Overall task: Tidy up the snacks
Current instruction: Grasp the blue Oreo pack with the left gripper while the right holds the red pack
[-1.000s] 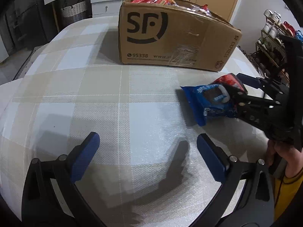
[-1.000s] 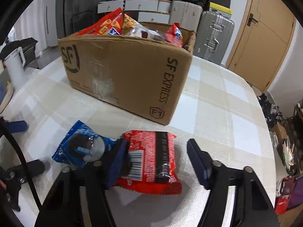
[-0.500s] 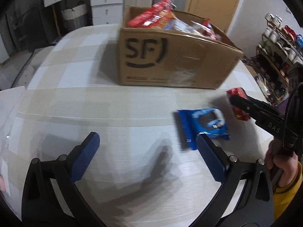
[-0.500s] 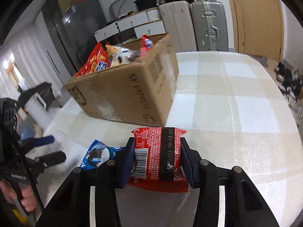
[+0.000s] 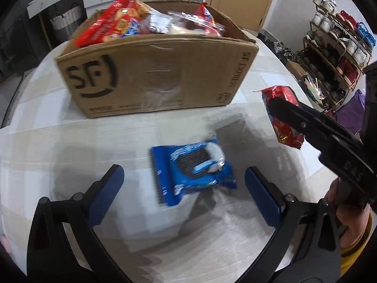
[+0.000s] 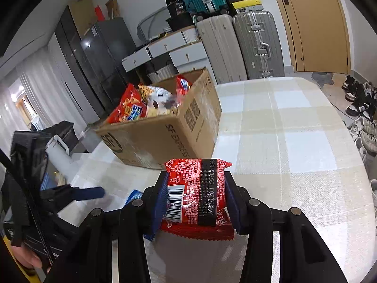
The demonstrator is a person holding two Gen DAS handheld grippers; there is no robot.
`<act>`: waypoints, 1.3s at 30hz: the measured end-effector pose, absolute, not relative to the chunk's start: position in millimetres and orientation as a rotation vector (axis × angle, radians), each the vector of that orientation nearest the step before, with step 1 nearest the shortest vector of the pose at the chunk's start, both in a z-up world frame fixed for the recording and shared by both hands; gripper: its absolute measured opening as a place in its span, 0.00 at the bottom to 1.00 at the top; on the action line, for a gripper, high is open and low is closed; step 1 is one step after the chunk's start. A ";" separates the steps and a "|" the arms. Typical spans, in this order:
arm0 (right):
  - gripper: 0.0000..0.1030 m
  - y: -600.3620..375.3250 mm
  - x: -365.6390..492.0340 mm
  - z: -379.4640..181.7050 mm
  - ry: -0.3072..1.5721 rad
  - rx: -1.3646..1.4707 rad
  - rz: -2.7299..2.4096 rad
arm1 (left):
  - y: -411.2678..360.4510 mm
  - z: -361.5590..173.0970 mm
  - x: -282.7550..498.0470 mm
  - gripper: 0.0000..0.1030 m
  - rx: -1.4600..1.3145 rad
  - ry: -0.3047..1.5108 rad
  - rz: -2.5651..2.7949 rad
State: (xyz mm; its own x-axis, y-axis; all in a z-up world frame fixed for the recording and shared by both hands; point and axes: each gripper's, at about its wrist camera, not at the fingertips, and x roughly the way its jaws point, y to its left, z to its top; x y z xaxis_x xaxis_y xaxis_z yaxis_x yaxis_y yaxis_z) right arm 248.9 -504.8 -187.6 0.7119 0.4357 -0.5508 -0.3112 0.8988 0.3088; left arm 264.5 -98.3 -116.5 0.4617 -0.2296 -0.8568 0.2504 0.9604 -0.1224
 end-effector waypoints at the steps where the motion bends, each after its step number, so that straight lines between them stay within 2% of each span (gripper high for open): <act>1: 0.45 -505.3 247.8 -186.2 0.655 0.197 0.414 | -100.5 -117.0 267.2 0.99 0.018 1.052 -0.287; 12: 0.45 -511.0 248.3 -184.2 0.659 0.215 0.404 | -119.8 -142.6 293.6 0.97 -0.015 1.127 -0.241; 16: 0.45 -510.3 249.0 -185.5 0.666 0.213 0.402 | -112.4 -135.0 293.5 0.78 -0.047 1.104 -0.227; 17: 0.45 -509.9 250.0 -186.8 0.670 0.208 0.395 | -109.1 -132.5 292.9 0.65 -0.067 1.102 -0.229; 18: 0.45 -509.4 252.1 -188.8 0.678 0.200 0.383 | -102.9 -129.8 291.5 0.59 -0.090 1.099 -0.239; 20: 0.45 -509.7 255.6 -193.0 0.697 0.194 0.369 | -95.3 -123.3 288.9 0.49 -0.125 1.091 -0.256; 22: 0.45 -512.8 257.4 -195.3 0.703 0.217 0.387 | -90.8 -117.8 284.7 0.45 -0.132 1.087 -0.266; 29: 0.45 -514.5 257.6 -197.2 0.695 0.245 0.425 | -65.9 -100.6 260.4 0.43 -0.108 1.057 -0.278; 39: 0.45 -510.5 261.5 -207.0 0.698 0.244 0.430 | -13.1 -28.7 183.1 0.43 -0.104 0.905 -0.307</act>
